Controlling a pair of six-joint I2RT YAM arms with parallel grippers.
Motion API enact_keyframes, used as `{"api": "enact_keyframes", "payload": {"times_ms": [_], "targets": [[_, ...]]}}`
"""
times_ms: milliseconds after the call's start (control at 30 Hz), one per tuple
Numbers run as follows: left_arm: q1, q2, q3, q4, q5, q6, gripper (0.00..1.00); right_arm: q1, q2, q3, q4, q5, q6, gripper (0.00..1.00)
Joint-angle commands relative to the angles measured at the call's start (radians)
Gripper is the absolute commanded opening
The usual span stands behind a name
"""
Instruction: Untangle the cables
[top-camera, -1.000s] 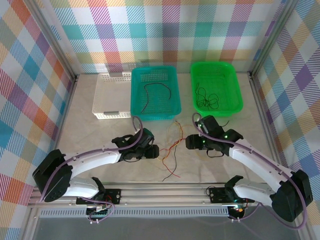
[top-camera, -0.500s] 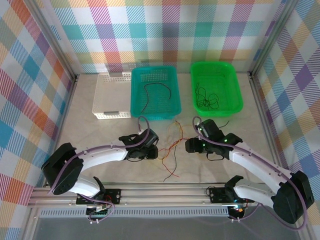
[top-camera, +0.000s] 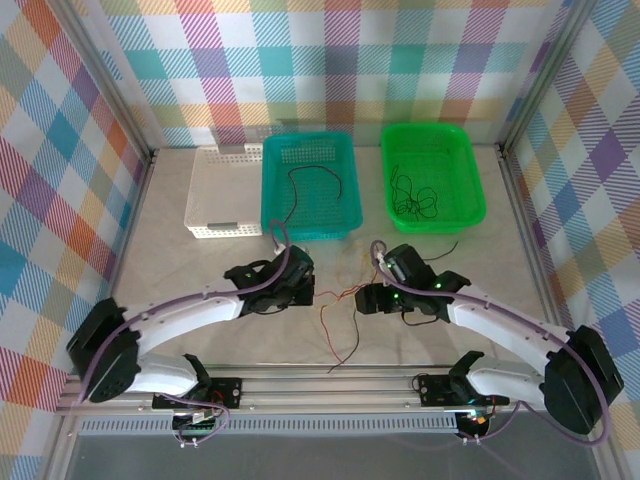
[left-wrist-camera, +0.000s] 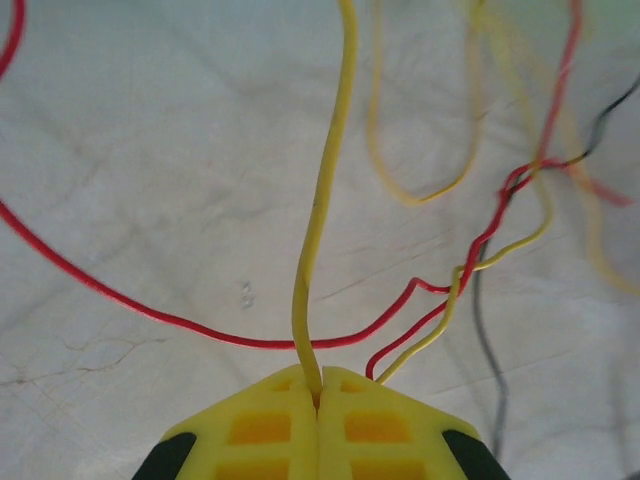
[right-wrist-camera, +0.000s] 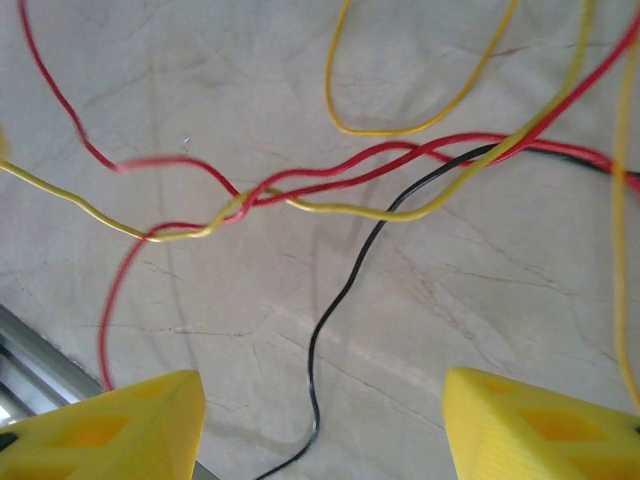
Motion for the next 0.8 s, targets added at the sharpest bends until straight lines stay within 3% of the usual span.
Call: {"api": "enact_keyframes", "payload": {"times_ms": [0, 300, 600, 767], "targets": [[-0.007, -0.098, 0.057, -0.043, -0.055, 0.012, 0.00, 0.021, 0.031, -0.020, 0.092, -0.043, 0.019, 0.64], [-0.006, -0.168, 0.100, -0.079, -0.088, 0.004, 0.00, 0.087, 0.131, -0.009, 0.153, 0.039, 0.047, 0.59], [-0.007, -0.161, 0.132, -0.079, -0.075, -0.018, 0.00, 0.236, -0.027, -0.067, 0.456, -0.065, -0.020, 0.65], [-0.007, -0.173, 0.142, -0.073, -0.069, -0.004, 0.00, 0.236, -0.084, -0.056, 0.441, 0.065, 0.016, 0.68]]}}
